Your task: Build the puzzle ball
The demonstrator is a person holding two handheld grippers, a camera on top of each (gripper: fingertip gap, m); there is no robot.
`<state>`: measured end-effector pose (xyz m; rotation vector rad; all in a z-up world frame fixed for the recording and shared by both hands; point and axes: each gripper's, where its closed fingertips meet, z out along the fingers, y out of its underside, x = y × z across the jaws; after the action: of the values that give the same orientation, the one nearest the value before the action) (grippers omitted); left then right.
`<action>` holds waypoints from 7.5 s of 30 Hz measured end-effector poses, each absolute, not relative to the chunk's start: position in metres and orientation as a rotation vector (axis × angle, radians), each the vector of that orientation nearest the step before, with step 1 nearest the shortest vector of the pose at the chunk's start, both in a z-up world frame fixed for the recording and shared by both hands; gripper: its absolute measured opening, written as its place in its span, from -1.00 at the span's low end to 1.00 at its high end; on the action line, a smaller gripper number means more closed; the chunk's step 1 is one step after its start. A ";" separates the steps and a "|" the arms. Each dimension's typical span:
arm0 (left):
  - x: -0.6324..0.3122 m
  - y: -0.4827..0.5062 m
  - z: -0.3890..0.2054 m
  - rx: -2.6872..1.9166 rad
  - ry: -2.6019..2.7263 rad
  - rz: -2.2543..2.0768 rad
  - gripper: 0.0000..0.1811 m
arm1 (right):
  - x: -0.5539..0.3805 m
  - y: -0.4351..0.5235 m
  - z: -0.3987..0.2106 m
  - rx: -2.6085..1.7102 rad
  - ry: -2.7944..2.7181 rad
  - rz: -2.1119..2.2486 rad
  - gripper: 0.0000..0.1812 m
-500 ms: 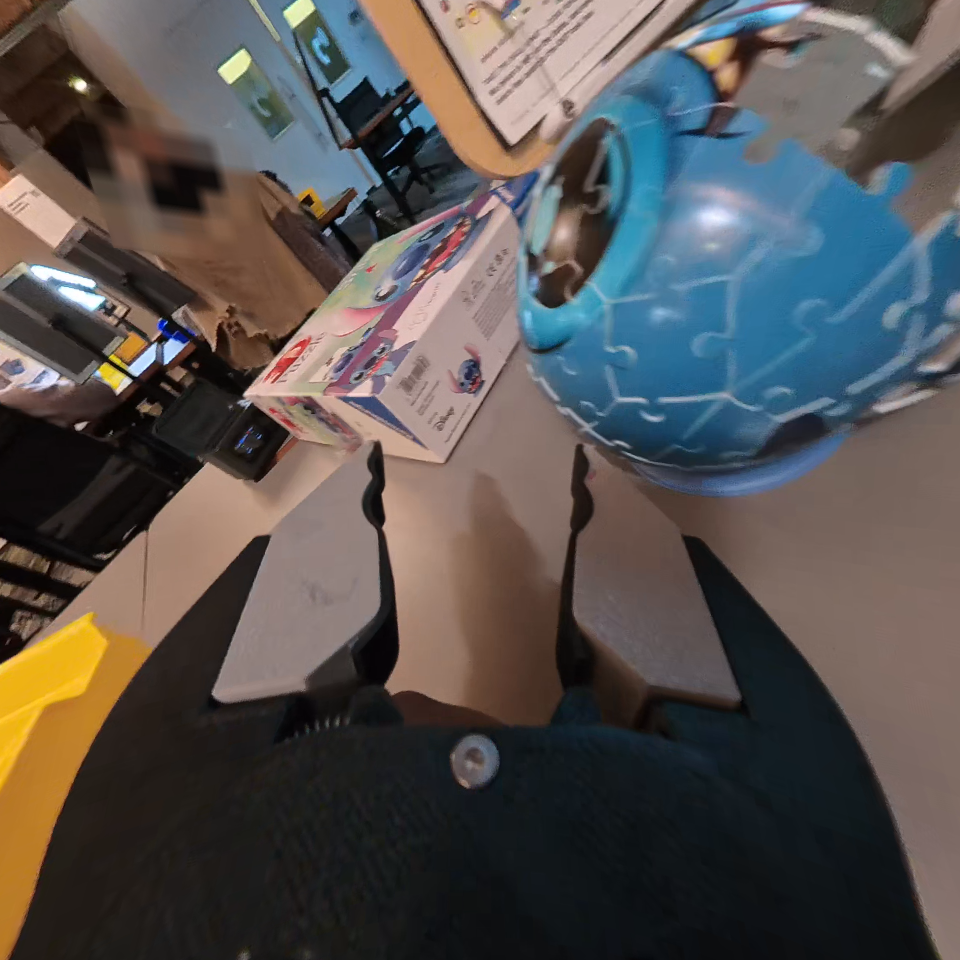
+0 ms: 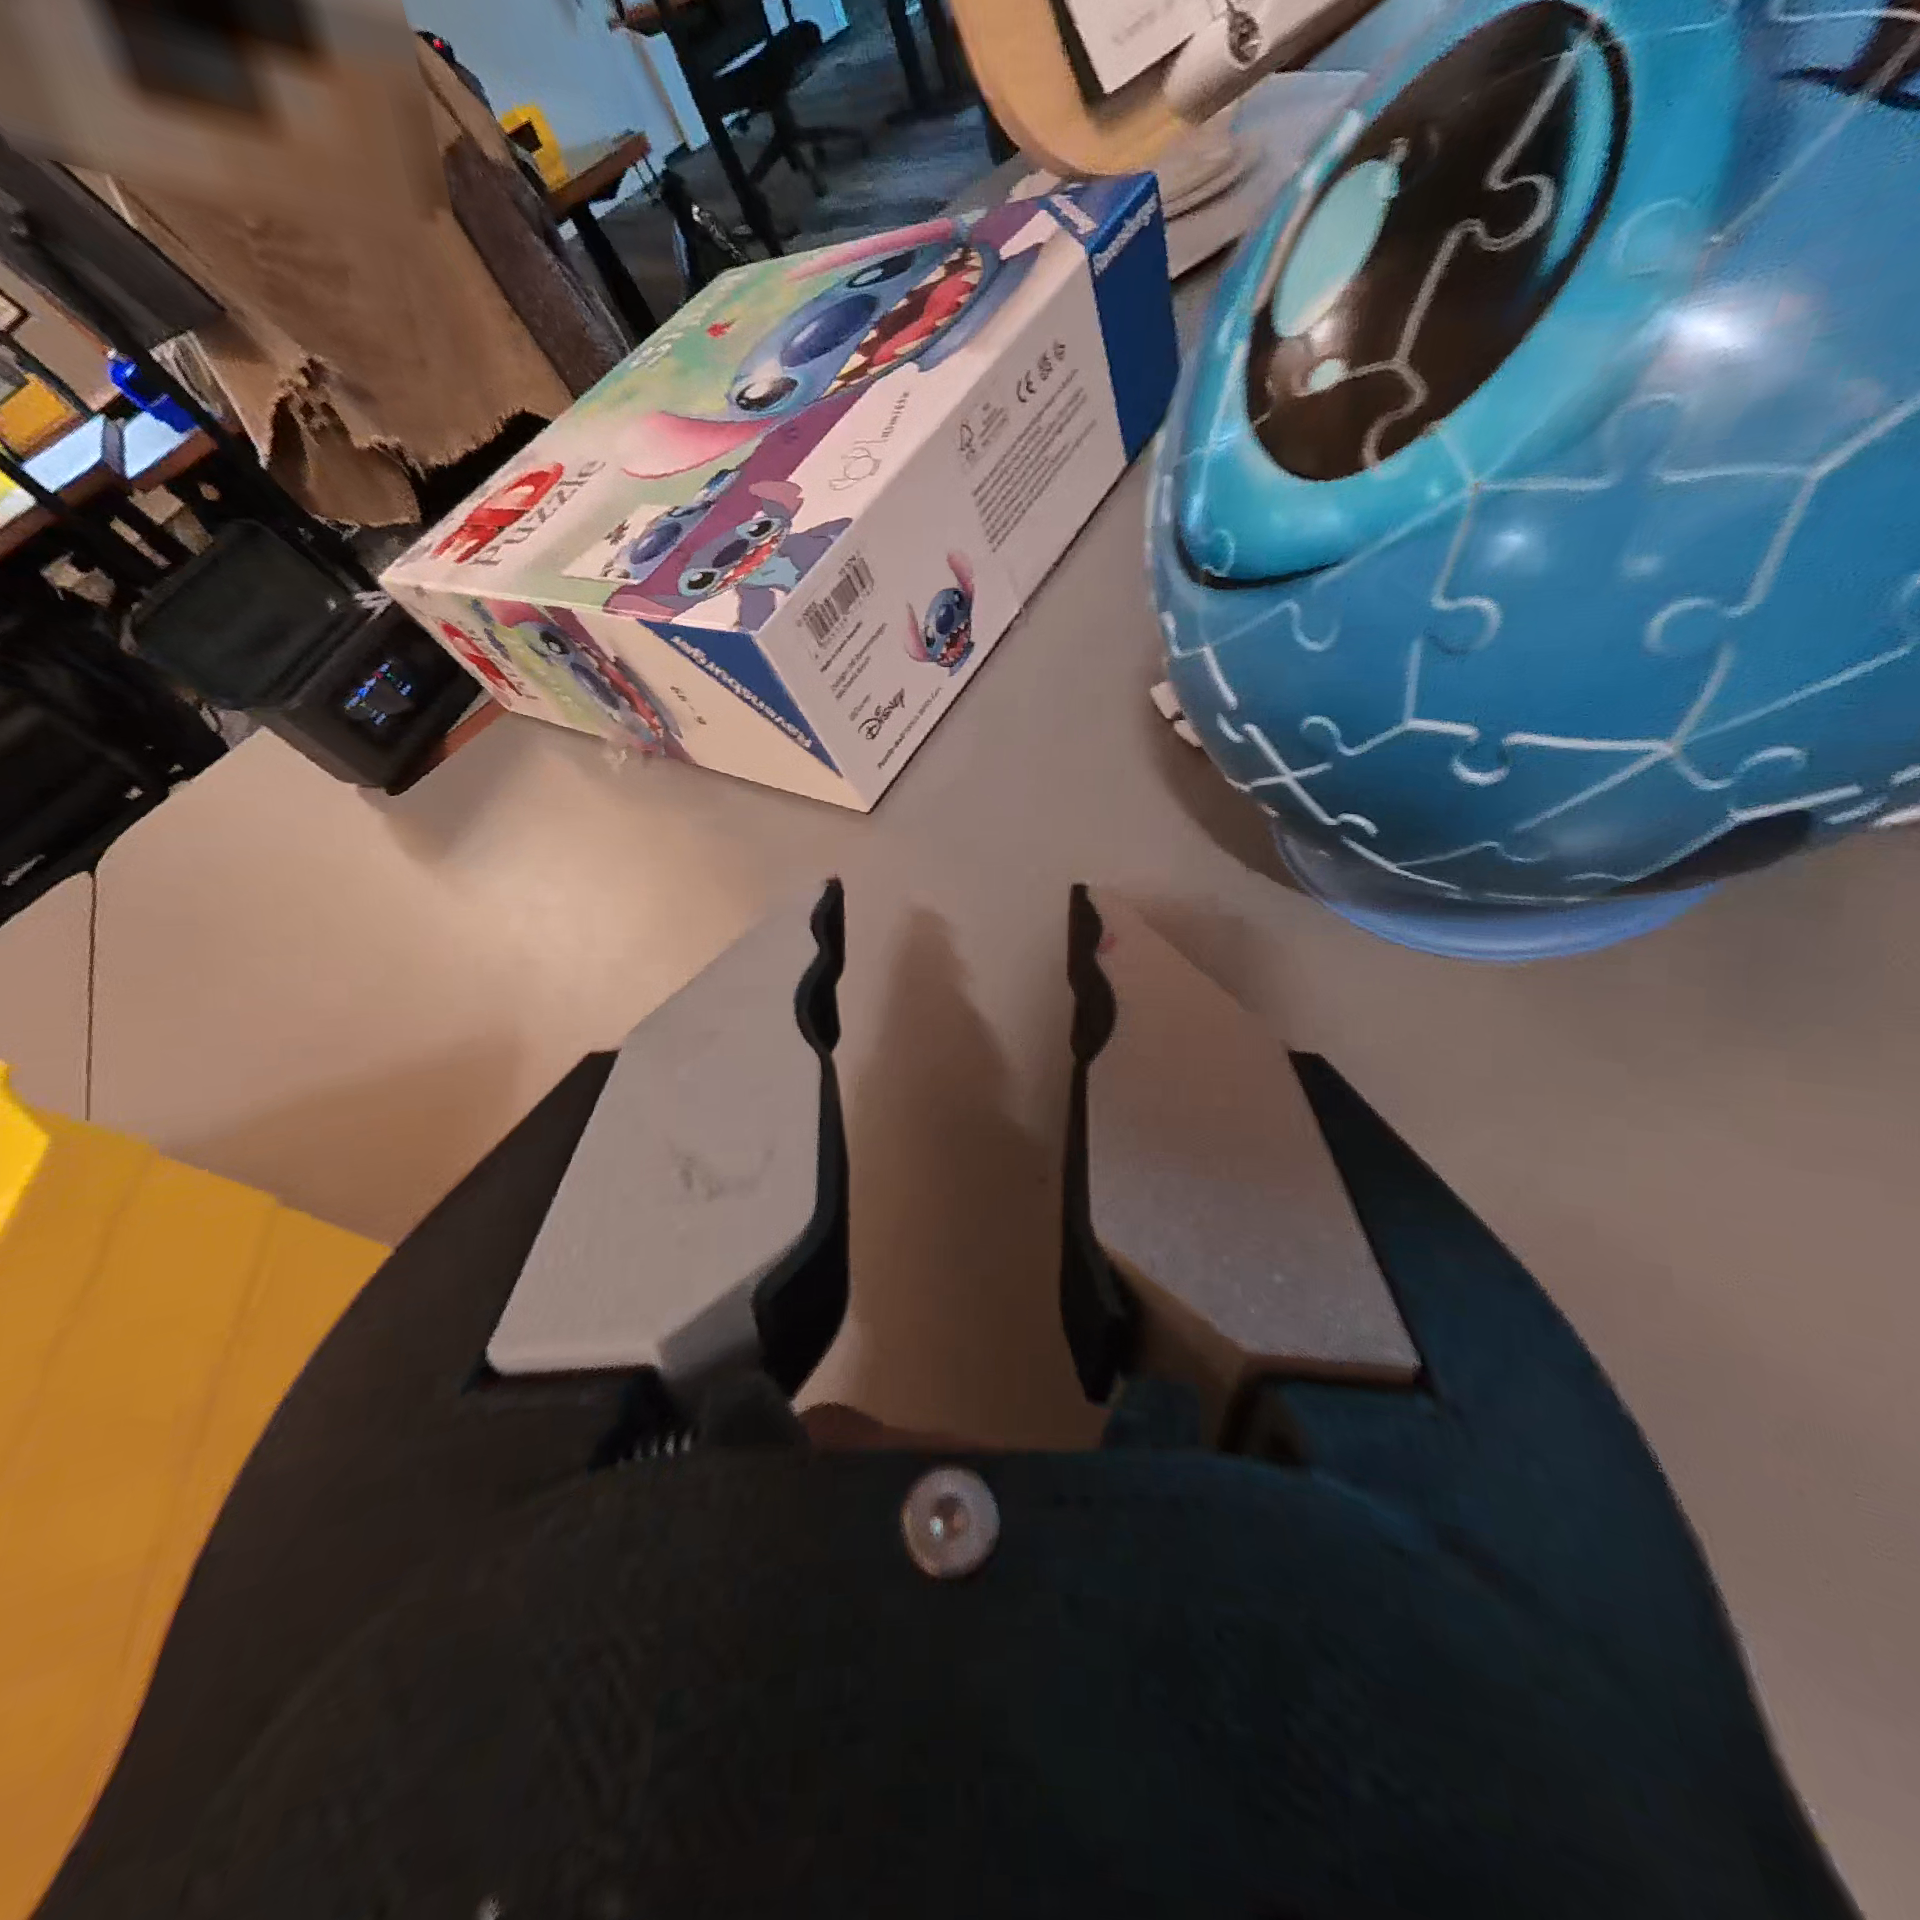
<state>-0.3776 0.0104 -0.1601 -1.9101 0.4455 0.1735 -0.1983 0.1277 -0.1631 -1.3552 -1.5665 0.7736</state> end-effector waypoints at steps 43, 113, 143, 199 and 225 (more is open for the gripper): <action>-0.424 -0.021 -0.127 -1.753 0.016 -0.036 -1.00 | -0.149 0.154 -0.160 -1.444 -1.380 0.571 -0.42; -0.428 -0.020 -0.120 -1.696 -0.054 -0.159 -0.69 | -0.150 0.169 -0.151 -1.452 -1.289 0.586 -0.60; -0.320 -0.035 -0.132 -1.669 0.571 -0.047 -0.33 | -0.235 -0.044 -0.168 -1.240 -1.771 0.917 -1.00; -0.292 -0.014 -0.137 -1.996 0.161 -1.117 -0.09 | -0.249 0.056 -0.128 -1.998 -1.554 1.908 -0.02; -0.297 -0.008 -0.136 -1.864 0.423 -0.743 -0.03 | -0.274 0.029 -0.124 -1.551 -1.721 1.644 0.28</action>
<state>-0.2967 -0.0084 -0.1362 -1.8640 0.4225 -0.7429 -0.2737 0.0295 -0.1242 -1.5508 -1.7212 1.6442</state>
